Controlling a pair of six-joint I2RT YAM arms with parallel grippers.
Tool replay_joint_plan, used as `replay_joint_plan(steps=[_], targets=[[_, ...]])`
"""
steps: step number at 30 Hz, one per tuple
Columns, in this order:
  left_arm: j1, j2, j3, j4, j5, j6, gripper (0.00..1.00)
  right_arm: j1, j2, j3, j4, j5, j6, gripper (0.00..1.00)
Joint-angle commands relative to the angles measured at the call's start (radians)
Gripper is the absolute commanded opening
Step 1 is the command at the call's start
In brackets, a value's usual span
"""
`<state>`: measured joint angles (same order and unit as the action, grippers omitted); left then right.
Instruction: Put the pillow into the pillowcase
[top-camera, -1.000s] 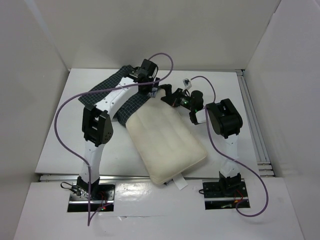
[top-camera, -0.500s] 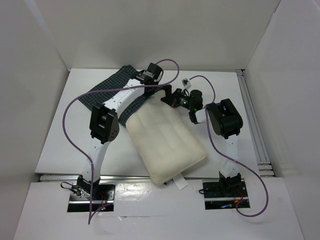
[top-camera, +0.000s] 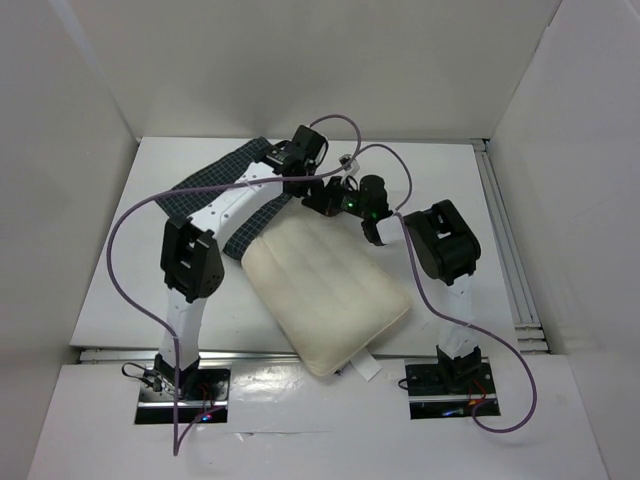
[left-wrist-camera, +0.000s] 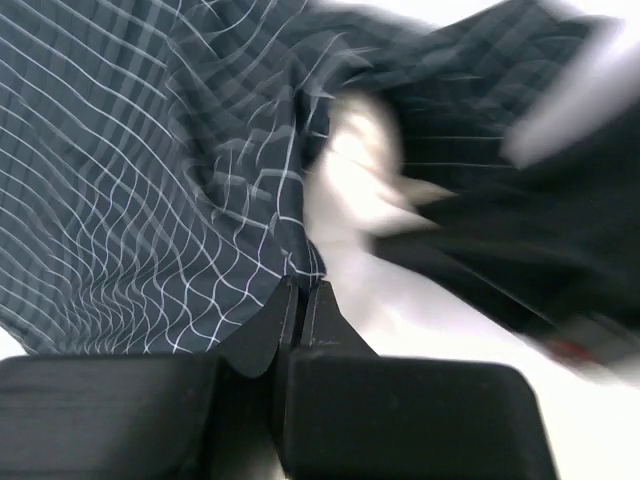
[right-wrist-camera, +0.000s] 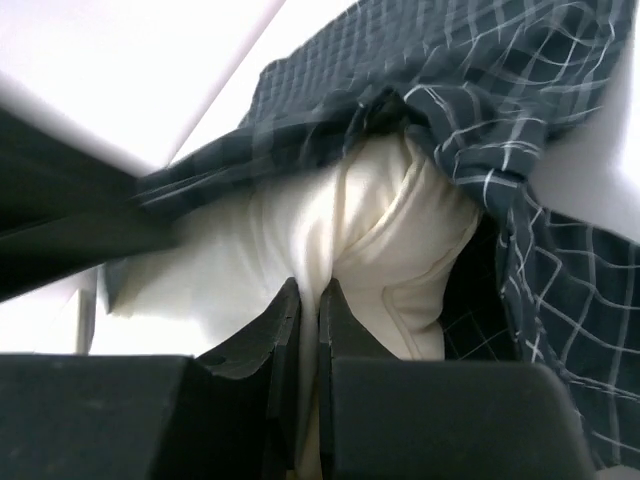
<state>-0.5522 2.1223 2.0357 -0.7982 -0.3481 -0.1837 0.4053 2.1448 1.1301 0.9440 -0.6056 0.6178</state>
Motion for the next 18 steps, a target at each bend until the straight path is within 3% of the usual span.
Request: replay_joint_plan(steps=[1, 5, 8, 12, 16, 18], targets=[[-0.061, -0.157, -0.032, 0.135, 0.049, -0.016, 0.0, 0.046, -0.023, 0.095, 0.013, -0.046, 0.023, 0.0], [-0.072, -0.17, -0.068, 0.149, 0.035, -0.014, 0.0, 0.067, 0.01, 0.125, 0.05, -0.141, 0.062, 0.0], [-0.072, -0.157, -0.101, 0.14, -0.003, -0.052, 0.0, 0.095, -0.039, 0.048, 0.079, -0.176, -0.001, 0.0], [-0.063, -0.116, -0.098, 0.107, 0.001, -0.1, 0.0, 0.128, -0.112, -0.018, 0.003, -0.371, -0.111, 0.0], [-0.051, -0.107, -0.104, 0.097, -0.011, -0.141, 0.0, 0.152, -0.137, -0.128, 0.197, -0.361, -0.05, 0.0], [-0.051, -0.145, -0.164, 0.111, -0.002, -0.155, 0.0, 0.142, -0.114, -0.138, 0.28, -0.346, 0.057, 0.0]])
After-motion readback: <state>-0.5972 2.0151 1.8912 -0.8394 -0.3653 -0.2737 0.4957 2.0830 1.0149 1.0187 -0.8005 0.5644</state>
